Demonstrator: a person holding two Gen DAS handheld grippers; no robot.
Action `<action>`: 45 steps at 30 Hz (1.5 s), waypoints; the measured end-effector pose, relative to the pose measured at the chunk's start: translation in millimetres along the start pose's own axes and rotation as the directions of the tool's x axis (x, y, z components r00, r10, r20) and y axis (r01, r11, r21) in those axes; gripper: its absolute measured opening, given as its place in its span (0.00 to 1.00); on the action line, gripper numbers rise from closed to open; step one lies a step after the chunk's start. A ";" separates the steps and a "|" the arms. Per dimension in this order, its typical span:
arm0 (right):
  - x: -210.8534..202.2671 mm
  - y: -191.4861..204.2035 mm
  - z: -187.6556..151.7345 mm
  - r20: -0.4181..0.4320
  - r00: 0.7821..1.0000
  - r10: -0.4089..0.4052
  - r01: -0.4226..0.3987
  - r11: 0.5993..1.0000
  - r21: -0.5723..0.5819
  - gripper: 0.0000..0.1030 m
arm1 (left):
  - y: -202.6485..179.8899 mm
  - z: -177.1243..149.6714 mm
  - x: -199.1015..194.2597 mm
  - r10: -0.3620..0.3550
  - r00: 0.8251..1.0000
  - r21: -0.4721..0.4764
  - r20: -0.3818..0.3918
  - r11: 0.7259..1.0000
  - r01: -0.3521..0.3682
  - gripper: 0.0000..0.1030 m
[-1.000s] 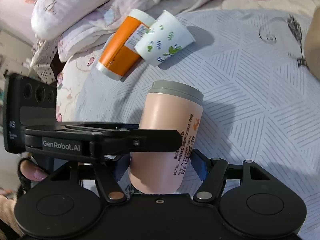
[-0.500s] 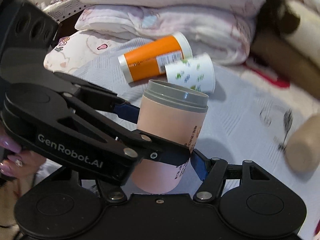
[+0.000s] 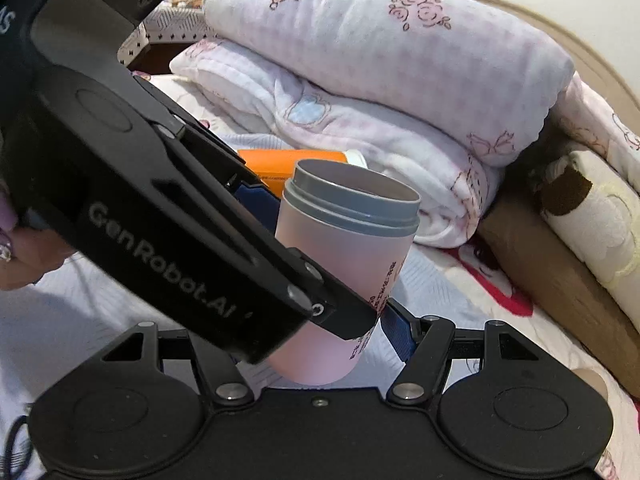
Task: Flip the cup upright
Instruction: 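Rotate the held pink cup upright with the right gripper, rim up, then lower the upright pink cup onto the cloth and open the right gripper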
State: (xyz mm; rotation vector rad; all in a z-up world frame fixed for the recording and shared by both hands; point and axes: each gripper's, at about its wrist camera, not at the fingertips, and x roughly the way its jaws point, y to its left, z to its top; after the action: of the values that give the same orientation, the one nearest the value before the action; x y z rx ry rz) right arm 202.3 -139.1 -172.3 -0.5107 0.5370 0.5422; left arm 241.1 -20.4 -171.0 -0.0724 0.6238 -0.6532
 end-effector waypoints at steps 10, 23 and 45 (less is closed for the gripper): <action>11.2 0.8 -18.8 0.024 0.999 -0.022 0.021 0.999 0.034 0.67 | -9.1 -9.7 5.9 -0.035 0.999 0.046 0.001 0.998 0.035 0.60; 1.2 -8.5 -24.3 -0.025 0.999 -0.027 0.031 0.985 0.172 0.67 | -27.6 -11.0 4.2 -0.024 1.000 0.099 0.013 0.995 0.022 0.59; 8.9 -18.4 -28.9 0.063 0.997 -0.041 0.020 0.956 0.294 0.65 | -8.8 -11.3 6.7 -0.053 0.999 0.013 0.003 0.999 0.053 0.60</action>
State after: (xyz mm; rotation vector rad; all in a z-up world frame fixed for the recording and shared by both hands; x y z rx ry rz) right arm 210.1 -166.4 -193.4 -0.2166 0.5327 0.4391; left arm 234.1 -29.9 -181.4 -0.0780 0.6161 -0.7079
